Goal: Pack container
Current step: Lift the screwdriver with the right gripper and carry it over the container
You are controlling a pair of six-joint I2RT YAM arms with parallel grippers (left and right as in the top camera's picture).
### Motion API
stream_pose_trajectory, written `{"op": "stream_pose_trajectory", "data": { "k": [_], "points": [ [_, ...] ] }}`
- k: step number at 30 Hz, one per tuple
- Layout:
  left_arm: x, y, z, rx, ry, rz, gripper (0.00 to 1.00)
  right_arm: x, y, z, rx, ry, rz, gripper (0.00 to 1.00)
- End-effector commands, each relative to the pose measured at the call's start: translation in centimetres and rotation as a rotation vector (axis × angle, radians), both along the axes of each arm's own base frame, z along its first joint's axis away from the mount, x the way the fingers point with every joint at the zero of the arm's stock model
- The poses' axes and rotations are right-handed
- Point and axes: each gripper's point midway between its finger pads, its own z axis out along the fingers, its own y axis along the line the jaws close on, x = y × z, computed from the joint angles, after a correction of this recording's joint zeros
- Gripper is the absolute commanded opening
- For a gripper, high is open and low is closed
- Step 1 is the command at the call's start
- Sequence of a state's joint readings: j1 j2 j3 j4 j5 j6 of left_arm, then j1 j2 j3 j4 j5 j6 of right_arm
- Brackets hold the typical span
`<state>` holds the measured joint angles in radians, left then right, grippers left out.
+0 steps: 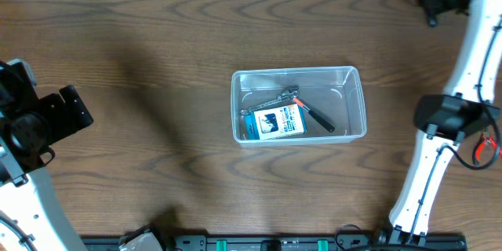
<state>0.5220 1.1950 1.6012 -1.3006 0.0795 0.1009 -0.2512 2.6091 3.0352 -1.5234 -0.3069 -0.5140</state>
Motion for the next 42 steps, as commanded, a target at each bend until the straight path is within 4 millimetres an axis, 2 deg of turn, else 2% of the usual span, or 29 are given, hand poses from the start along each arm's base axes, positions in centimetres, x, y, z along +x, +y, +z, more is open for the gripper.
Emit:
{"op": "stream_pose_trajectory", "data": {
  "k": [1, 6, 11, 14, 17, 20, 25, 36, 42],
  "points": [
    [0.1, 0.1, 0.3, -0.007, -0.014, 0.011, 0.98, -0.6, 5.1, 2.8, -0.014, -0.044, 0.144, 0.17],
    [0.1, 0.1, 0.3, -0.007, -0.014, 0.011, 0.98, -2.2, 11.4, 4.4, -0.014, -0.037, 0.268, 0.16],
    [0.1, 0.1, 0.3, -0.007, -0.014, 0.011, 0.98, -3.6, 16.8, 6.8, -0.020, -0.079, 0.371, 0.17],
    [0.1, 0.1, 0.3, -0.007, -0.014, 0.011, 0.98, -4.9, 19.4, 7.8, -0.020, -0.086, 0.423, 0.17],
    [0.1, 0.1, 0.3, -0.007, -0.014, 0.011, 0.98, -6.4, 21.9, 7.9, -0.015, -0.062, 0.475, 0.17],
    [0.1, 0.1, 0.3, -0.007, -0.014, 0.011, 0.98, -7.5, 24.2, 8.0, -0.004, -0.046, 0.510, 0.09],
    [0.1, 0.1, 0.3, -0.007, -0.014, 0.011, 0.98, -9.1, 28.1, 8.3, 0.014, -0.044, 0.575, 0.11],
    [0.1, 0.1, 0.3, -0.007, -0.014, 0.011, 0.98, -12.1, 34.0, 8.1, 0.050, -0.008, 0.641, 0.15],
    [0.1, 0.1, 0.3, -0.007, -0.014, 0.011, 0.98, -12.6, 34.8, 6.1, -0.022, 0.047, 0.643, 0.17]
  ]
}}
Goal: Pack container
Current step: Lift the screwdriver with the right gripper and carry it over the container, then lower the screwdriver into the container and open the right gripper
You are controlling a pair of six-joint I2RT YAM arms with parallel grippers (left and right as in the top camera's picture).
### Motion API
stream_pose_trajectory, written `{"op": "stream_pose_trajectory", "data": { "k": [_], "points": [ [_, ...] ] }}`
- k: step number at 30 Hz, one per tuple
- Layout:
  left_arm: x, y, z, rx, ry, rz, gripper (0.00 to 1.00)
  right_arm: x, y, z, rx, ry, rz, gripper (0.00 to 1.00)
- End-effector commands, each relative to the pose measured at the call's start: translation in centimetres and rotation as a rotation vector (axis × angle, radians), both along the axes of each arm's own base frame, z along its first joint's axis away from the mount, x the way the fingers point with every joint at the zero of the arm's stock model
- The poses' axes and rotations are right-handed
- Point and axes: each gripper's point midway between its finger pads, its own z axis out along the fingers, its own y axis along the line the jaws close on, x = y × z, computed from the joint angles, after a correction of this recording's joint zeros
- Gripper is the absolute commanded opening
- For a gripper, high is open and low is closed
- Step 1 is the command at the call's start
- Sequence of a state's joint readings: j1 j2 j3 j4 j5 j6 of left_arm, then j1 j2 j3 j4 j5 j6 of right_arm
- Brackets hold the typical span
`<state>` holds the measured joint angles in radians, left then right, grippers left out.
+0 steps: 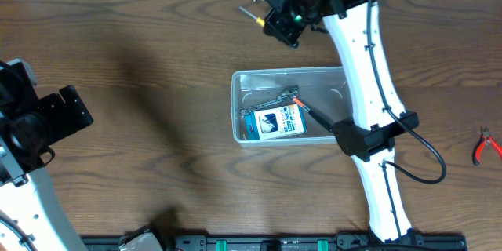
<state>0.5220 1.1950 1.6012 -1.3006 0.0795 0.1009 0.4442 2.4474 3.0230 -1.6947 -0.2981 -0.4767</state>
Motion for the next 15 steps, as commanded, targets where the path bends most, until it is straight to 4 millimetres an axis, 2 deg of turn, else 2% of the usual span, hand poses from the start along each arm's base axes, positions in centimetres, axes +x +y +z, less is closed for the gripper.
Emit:
{"op": "stream_pose_trajectory", "data": {
  "k": [1, 8, 15],
  "points": [
    [0.1, 0.1, 0.3, -0.007, -0.014, 0.011, 0.98, -0.7, 0.1, -0.3, -0.037, 0.020, -0.013, 0.17],
    [0.1, 0.1, 0.3, -0.007, -0.014, 0.011, 0.98, -1.7, 0.2, -4.0, -0.087, 0.160, -0.040, 0.16],
    [0.1, 0.1, 0.3, -0.007, -0.014, 0.011, 0.98, -3.2, 0.9, -6.5, -0.134, 0.241, -0.014, 0.16]
  ]
}}
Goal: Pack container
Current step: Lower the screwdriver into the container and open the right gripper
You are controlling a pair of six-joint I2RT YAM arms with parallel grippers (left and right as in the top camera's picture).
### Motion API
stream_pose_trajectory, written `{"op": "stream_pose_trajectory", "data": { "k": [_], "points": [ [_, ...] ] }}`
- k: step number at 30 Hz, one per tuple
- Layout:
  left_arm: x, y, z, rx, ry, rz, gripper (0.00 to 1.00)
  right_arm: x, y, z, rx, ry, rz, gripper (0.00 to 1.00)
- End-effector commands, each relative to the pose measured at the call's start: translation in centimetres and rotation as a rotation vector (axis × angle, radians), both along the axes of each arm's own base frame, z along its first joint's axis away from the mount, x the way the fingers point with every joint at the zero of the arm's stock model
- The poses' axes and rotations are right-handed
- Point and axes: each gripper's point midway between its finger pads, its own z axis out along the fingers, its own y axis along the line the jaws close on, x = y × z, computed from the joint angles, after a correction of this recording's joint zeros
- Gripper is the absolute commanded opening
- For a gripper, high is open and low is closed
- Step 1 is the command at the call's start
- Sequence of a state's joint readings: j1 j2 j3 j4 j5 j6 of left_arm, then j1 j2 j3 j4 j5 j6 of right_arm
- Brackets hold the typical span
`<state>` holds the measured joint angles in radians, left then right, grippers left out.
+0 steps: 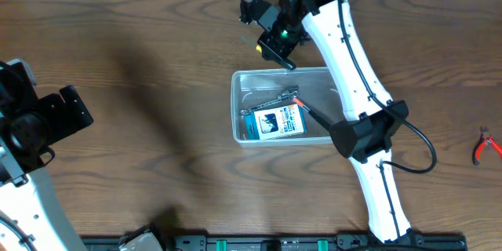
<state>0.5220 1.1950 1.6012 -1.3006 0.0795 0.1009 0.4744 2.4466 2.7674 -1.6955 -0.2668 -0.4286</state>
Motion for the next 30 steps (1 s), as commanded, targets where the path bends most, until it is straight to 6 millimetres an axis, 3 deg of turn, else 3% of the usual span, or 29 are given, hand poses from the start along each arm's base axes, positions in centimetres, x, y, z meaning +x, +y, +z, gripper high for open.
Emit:
{"op": "stream_pose_trajectory", "data": {
  "k": [1, 12, 16, 23, 30],
  "points": [
    [0.1, 0.1, 0.3, -0.007, -0.014, 0.011, 0.98, -1.4, 1.0, 0.2, -0.006, 0.017, 0.015, 0.16],
    [0.1, 0.1, 0.3, -0.007, -0.014, 0.011, 0.98, -3.7, 2.5, -0.4, -0.034, 0.053, 0.069, 0.17],
    [0.1, 0.1, 0.3, -0.007, -0.014, 0.011, 0.98, -4.3, 0.8, 0.1, -0.092, 0.043, 0.057, 0.17],
    [0.1, 0.1, 0.3, -0.007, -0.014, 0.011, 0.98, -7.4, -1.1, 0.2, -0.114, 0.109, 0.108, 0.18],
    [0.1, 0.1, 0.3, -0.007, -0.014, 0.011, 0.98, -9.3, -2.1, -2.6, -0.164, 0.200, 0.208, 0.21]
  ]
}}
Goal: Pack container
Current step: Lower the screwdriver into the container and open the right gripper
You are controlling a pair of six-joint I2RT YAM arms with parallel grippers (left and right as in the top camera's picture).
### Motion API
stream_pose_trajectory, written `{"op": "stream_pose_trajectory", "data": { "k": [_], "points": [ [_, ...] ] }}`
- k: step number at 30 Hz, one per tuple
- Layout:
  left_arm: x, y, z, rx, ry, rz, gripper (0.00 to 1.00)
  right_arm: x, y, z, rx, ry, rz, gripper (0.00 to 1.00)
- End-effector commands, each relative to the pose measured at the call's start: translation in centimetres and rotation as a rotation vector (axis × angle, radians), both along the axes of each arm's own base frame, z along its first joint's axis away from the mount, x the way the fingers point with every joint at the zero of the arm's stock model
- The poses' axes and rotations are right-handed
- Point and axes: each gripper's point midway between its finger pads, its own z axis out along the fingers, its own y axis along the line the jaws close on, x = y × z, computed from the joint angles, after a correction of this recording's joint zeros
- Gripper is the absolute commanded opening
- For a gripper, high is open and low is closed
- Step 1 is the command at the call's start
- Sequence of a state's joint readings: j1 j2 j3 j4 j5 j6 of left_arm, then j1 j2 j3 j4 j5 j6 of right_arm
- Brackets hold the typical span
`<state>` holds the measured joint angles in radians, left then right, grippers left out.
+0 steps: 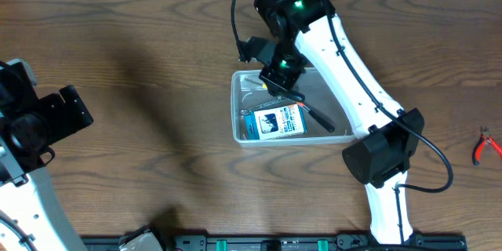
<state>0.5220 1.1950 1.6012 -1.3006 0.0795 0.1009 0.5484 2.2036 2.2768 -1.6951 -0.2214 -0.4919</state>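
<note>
A clear plastic container (349, 98) sits mid-table. In it lie a blue and white card pack (273, 124), a grey metal tool (263, 107) and a black-handled tool with an orange band (320, 119). My right arm reaches in from the far side. The right gripper (281, 88) hangs low over the container's back left part, just above the grey tool. Its fingertips are hidden under the wrist, so what is between them does not show. My left gripper (69, 111) rests at the table's left edge, far from the container.
Red-handled pliers (485, 145) lie at the right edge of the table. The right arm's elbow (383, 153) hangs over the table just in front of the container's right end. A dark rail runs along the front edge.
The right gripper moved from just behind the container's back rim to over its back left part. The thin yellow-tipped thing seen at its fingers then is hidden now. The left arm is unchanged.
The right arm was first off at the far right corner, with the container holding the pack and two tools. Then its gripper was behind the container with a thin yellow-tipped thing in its fingers, then at the back rim, and now over the container.
</note>
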Motion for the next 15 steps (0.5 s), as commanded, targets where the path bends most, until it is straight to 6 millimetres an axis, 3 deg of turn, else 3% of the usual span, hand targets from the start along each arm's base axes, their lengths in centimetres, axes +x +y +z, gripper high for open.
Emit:
{"op": "stream_pose_trajectory", "data": {
  "k": [1, 6, 15],
  "points": [
    [0.1, 0.1, 0.3, -0.007, -0.014, 0.011, 0.98, -1.1, -0.5, -1.3, -0.008, 0.040, 0.099, 0.22],
    [0.1, 0.1, 0.3, -0.007, -0.014, 0.011, 0.98, -1.5, -0.8, -2.8, -0.016, 0.067, 0.140, 0.22],
    [0.1, 0.1, 0.3, -0.007, -0.014, 0.011, 0.98, -0.2, -0.7, -3.2, 0.027, 0.010, 0.248, 0.22]
  ]
}}
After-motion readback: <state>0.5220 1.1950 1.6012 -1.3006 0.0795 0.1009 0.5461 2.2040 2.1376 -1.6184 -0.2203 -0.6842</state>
